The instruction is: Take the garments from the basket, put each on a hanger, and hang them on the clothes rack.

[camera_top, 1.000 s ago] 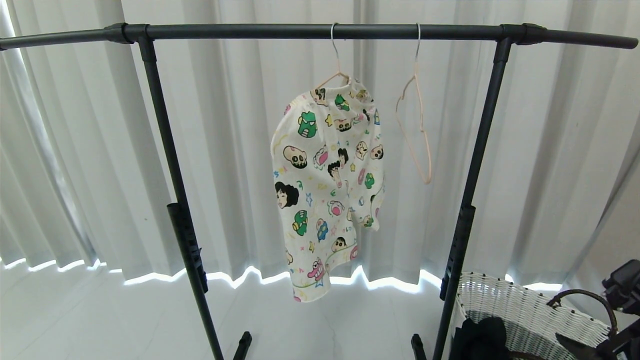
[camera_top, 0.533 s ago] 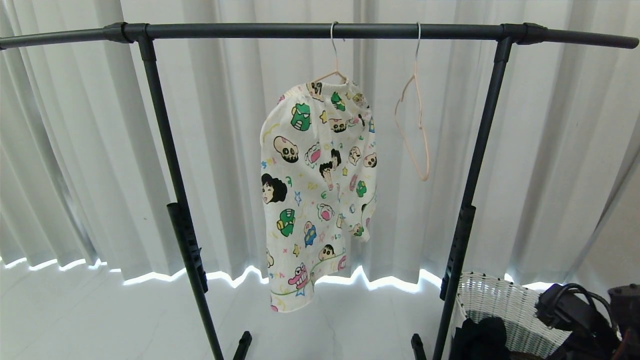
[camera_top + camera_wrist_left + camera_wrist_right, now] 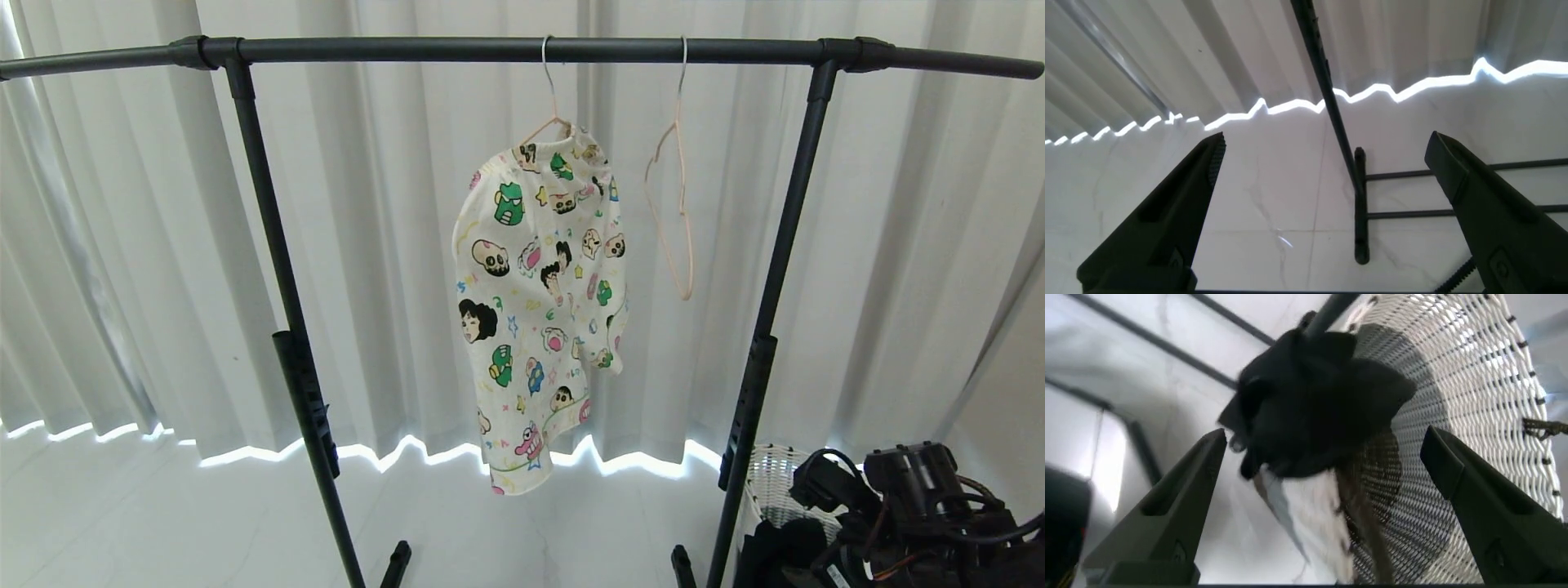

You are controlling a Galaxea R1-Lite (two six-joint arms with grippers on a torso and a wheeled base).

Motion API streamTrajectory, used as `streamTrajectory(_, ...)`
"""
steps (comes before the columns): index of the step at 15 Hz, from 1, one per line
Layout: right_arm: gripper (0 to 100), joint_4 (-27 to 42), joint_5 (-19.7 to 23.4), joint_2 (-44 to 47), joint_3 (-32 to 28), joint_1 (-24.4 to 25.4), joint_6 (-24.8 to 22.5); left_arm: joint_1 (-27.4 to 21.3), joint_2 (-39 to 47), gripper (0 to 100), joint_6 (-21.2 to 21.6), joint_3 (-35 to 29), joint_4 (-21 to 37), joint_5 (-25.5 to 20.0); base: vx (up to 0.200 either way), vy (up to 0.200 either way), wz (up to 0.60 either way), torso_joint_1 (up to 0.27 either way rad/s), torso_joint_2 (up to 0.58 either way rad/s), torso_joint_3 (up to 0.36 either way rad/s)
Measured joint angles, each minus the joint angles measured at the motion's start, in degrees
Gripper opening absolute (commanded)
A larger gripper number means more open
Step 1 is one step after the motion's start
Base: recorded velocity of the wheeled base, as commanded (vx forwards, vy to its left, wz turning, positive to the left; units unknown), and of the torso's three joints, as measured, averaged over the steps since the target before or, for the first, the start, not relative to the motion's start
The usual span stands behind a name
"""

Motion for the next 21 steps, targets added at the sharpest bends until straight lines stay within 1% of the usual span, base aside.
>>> streamTrajectory(2,100,-1.08,-1.56,2.86,-1.18,-2.04,-0.13,0.00,-0.01,100,-0.02,0.00,-0.01,0.18,0.000,0.000,0.00,0.000,0.00,0.000)
streamTrajectory(4,100,-1.26,-1.69,4.27,-1.61,-3.55,-0.15,0.00,0.11,100,0.13,-0.02,0.00,0.11,0.000,0.000,0.00,0.000,0.00,0.000)
streamTrajectory(6,100,-3.55,-1.72,5.21,-1.99,-4.44,-0.09,0.00,0.24,100,0.24,-0.09,-0.01,0.07,0.000,0.000,0.00,0.000,0.00,0.000)
streamTrajectory(7,0,-4.97,-1.69,5.57,-1.88,-4.62,-0.09,0.00,0.29,100,0.26,-0.09,-0.01,0.07,0.000,0.000,0.00,0.000,0.00,0.000)
streamTrajectory(12,0,-5.36,-2.57,5.40,-0.59,-4.68,-0.20,-0.02,0.18,100,0.24,-0.09,0.00,0.05,0.000,0.000,0.00,0.000,0.00,0.000)
streamTrajectory(15,0,-5.77,-2.65,1.66,0.27,-4.16,-0.26,-0.06,-0.01,100,0.22,-0.06,0.00,-0.20,0.000,0.000,0.00,0.000,0.00,0.000)
streamTrajectory(18,0,-4.32,-2.57,-4.55,0.51,-1.79,-0.35,-0.22,-0.01,100,0.02,0.00,0.00,-0.33,0.000,0.000,0.00,0.000,0.00,0.000)
streamTrajectory(19,0,-1.17,-2.57,-7.34,-0.39,-1.23,-0.35,-0.22,-0.06,100,0.02,0.00,-0.01,-0.30,0.000,0.000,0.00,0.000,0.00,0.000)
streamTrajectory(20,0,4.74,-2.55,-10.58,-1.96,-0.71,-0.37,-0.22,-0.11,100,0.00,0.00,0.00,-0.20,-0.200,0.000,0.00,0.002,0.00,0.002)
streamTrajectory(21,0,12.61,-2.46,-13.90,-4.45,-0.27,-0.39,-0.22,-0.15,100,0.02,0.00,-0.01,-0.20,-0.200,0.000,0.00,0.007,0.00,0.007)
